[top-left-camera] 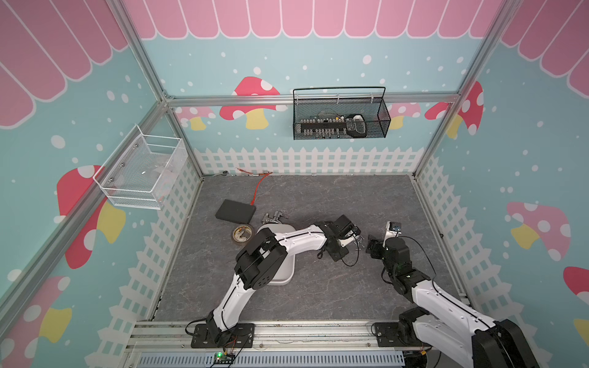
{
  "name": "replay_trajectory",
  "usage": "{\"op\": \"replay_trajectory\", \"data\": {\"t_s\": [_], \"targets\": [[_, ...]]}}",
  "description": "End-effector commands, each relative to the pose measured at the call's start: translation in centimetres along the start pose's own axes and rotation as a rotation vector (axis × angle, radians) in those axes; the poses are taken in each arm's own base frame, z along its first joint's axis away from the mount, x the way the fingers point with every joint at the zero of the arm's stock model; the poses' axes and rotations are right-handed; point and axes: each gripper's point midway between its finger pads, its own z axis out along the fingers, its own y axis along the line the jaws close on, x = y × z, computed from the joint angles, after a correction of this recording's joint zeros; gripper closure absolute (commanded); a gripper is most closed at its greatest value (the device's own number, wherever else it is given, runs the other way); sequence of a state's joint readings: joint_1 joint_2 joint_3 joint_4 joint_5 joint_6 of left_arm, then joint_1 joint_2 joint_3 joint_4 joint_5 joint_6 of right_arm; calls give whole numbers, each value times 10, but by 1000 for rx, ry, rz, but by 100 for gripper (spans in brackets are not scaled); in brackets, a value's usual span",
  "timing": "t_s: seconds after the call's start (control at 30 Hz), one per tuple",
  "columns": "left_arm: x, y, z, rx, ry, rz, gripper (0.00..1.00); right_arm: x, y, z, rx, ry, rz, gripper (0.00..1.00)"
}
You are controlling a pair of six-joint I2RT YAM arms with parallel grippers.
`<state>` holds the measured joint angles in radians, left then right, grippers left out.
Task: Put the screws on the desktop into the storage box
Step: Pick up the screw from the center of the board, then place the screw in the storage box.
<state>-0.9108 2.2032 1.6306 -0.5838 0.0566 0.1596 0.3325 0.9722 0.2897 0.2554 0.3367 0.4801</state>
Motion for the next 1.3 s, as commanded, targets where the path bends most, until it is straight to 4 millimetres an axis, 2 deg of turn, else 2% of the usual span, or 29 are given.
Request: {"op": "replay_trajectory", "data": {"t_s": [0.0, 0.17, 0.4, 0.5, 0.63, 0.73, 0.83, 1.03, 1.1, 1.17, 1.27], "targets": [[57, 5, 23, -28, 201, -20, 100, -1, 0, 1, -4, -10, 10, 13], [25, 6, 2, -28, 114, -25, 100, -1, 0, 1, -5, -8, 12, 13], [-19, 5, -47, -20, -38, -42, 100, -1, 0, 1, -4, -8, 10, 13], [-31, 4, -71, -21, -96, -52, 100, 0, -1, 1, -3, -6, 9, 13], [-33, 7, -109, -35, -159, -87, 100, 0, 0, 1, -7, -5, 9, 13], [-16, 22, -141, -75, -192, -166, 100, 0, 1, 1, -10, -4, 9, 13], [21, 37, -167, -109, -205, -280, 100, 0, 2, 2, -17, -2, 9, 13], [93, 35, -204, -152, -241, -463, 100, 5, 7, 5, -41, 20, 4, 13], [112, 42, -210, -157, -259, -528, 100, 6, 9, 6, -49, 27, 2, 14], [131, 59, -209, -177, -272, -603, 100, 7, 10, 7, -52, 32, -1, 14], [143, 78, -202, -185, -263, -701, 100, 7, 10, 7, -50, 31, -2, 14]]}}
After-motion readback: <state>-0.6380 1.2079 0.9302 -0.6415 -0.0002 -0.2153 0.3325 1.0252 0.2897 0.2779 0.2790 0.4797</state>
